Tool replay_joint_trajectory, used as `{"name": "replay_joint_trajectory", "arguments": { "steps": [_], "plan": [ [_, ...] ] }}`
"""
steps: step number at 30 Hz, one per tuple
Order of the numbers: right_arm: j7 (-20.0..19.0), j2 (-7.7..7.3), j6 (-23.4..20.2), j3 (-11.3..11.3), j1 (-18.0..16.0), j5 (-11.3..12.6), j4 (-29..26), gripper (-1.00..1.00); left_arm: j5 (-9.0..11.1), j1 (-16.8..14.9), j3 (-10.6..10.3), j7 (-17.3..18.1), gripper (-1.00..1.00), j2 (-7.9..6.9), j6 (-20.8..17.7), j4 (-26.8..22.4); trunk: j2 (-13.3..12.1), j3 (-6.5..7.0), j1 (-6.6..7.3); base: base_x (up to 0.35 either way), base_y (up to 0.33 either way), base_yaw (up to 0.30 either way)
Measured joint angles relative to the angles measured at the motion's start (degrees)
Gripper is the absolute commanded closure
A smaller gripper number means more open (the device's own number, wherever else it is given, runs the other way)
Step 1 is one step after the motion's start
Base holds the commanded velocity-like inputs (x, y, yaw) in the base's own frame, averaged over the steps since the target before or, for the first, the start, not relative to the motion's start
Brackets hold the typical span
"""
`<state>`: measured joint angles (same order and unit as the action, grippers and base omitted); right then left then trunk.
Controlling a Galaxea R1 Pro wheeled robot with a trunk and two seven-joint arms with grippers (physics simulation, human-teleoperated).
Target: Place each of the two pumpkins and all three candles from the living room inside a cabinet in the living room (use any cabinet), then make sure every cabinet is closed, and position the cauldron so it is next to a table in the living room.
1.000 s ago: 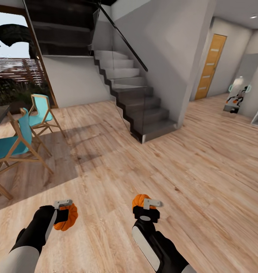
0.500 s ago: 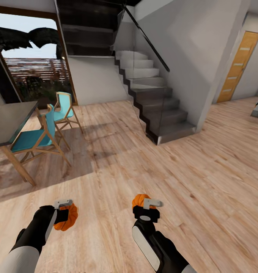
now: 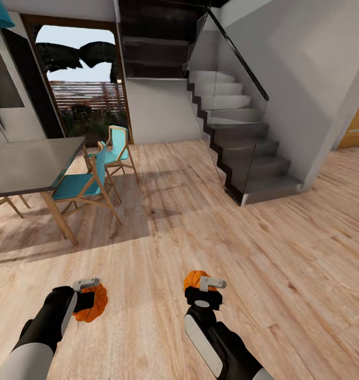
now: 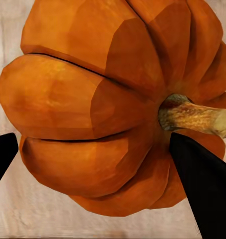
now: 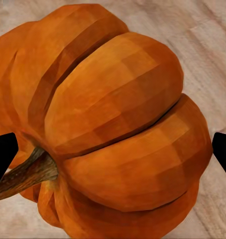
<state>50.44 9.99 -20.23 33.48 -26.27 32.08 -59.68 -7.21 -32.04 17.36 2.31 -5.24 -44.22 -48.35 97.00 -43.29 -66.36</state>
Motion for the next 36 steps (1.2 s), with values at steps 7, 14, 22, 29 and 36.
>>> {"name": "replay_joint_trajectory", "arguments": {
  "steps": [7,14,22,29,36],
  "plan": [
    [0.0,0.0,0.01,0.0,0.0,0.54,-0.01,1.0,1.29,0.55,3.94,-0.01,1.0,-0.46,0.06,0.0,0.0,0.0,0.0,0.0,0.0,0.291],
    [-0.9,0.0,0.06,0.01,0.0,0.65,-0.07,1.0,1.48,0.58,4.09,-0.05,1.0,-0.43,0.17,0.0,0.0,0.0,0.0,0.0,0.0,0.291],
    [-2.87,0.0,0.01,0.0,0.0,0.53,0.17,1.0,1.48,0.58,4.1,-0.03,1.0,-0.38,0.13,0.0,0.0,0.0,0.0,0.0,0.0,0.291],
    [-2.95,0.0,0.01,0.0,0.0,0.53,0.2,1.0,1.53,0.58,4.08,-0.05,1.0,-0.32,-0.07,0.0,0.0,0.0,0.0,0.0,0.0,0.291],
    [-2.95,0.0,0.0,0.0,0.0,0.53,0.24,1.0,1.5,0.58,4.1,-0.04,1.0,-0.3,-0.17,0.0,0.0,0.0,0.0,0.0,0.0,0.291]
  ]
}}
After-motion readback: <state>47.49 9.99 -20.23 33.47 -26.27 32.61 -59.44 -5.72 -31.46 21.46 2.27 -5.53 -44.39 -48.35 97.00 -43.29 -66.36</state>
